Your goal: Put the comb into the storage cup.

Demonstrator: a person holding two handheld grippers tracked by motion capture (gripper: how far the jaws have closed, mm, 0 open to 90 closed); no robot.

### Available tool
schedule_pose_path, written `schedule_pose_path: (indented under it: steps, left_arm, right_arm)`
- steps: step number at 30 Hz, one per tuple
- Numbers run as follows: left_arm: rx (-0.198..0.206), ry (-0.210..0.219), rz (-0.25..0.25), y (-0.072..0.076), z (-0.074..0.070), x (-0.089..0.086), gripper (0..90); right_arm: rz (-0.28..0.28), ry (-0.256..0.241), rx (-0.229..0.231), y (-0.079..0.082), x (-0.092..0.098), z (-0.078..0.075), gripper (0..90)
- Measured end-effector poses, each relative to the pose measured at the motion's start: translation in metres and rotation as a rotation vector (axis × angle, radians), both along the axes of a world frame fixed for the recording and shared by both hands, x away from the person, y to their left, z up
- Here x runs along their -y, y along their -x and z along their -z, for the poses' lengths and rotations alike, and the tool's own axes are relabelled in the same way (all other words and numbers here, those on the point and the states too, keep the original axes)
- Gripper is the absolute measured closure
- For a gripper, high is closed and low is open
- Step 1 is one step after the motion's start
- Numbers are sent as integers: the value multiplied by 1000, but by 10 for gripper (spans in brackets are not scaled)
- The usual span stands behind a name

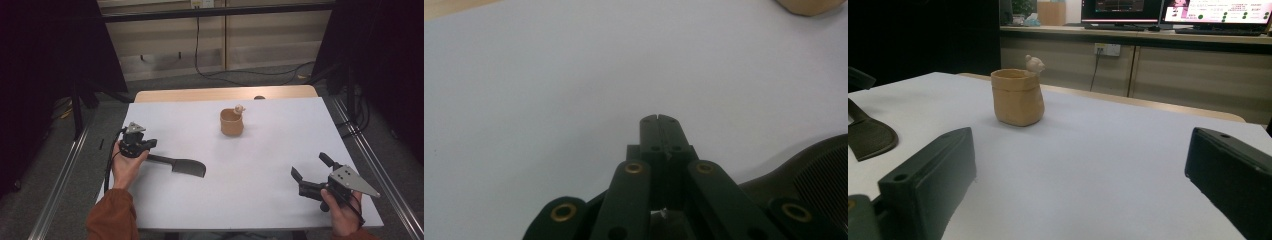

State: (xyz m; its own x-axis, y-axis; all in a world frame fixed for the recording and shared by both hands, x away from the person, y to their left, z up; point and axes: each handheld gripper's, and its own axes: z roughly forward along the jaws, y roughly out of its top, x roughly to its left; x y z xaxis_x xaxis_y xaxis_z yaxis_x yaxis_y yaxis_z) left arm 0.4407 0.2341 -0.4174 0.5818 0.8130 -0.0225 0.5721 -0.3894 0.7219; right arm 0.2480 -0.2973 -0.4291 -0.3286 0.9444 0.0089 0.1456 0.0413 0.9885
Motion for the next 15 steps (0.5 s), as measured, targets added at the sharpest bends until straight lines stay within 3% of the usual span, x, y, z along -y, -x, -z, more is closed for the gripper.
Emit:
schedule_pose_path:
  steps: [15]
  left_arm:
    - [-55, -51, 15, 2, 10, -7, 900]
  right_arm:
    - [0, 2, -1, -1, 0, 1, 0]
